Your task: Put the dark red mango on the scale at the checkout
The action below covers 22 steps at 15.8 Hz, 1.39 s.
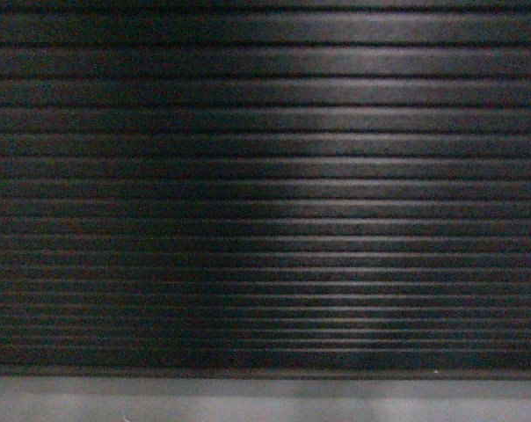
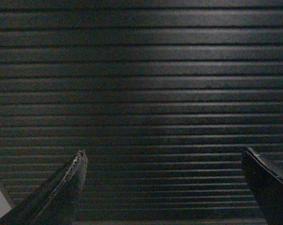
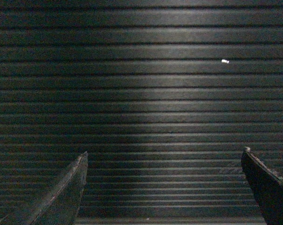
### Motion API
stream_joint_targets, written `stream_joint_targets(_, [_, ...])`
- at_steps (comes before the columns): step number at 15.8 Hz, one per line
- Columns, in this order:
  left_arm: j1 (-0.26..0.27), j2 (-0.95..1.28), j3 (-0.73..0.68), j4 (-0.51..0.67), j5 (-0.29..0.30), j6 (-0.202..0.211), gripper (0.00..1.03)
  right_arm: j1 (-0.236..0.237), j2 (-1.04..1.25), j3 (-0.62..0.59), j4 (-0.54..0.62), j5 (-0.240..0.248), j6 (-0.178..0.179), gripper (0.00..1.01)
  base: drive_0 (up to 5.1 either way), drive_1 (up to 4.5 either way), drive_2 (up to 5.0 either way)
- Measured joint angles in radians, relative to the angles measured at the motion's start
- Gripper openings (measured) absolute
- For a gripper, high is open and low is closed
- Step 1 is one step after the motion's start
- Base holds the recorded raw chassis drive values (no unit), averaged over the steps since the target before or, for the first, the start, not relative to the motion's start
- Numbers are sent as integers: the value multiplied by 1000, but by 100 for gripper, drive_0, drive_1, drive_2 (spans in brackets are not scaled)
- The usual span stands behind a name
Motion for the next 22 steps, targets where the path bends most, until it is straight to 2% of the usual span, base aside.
stream_joint_targets(22, [0, 0, 0, 2, -2, 10, 98, 0, 0, 0, 3, -1, 1, 98, 0, 0, 0])
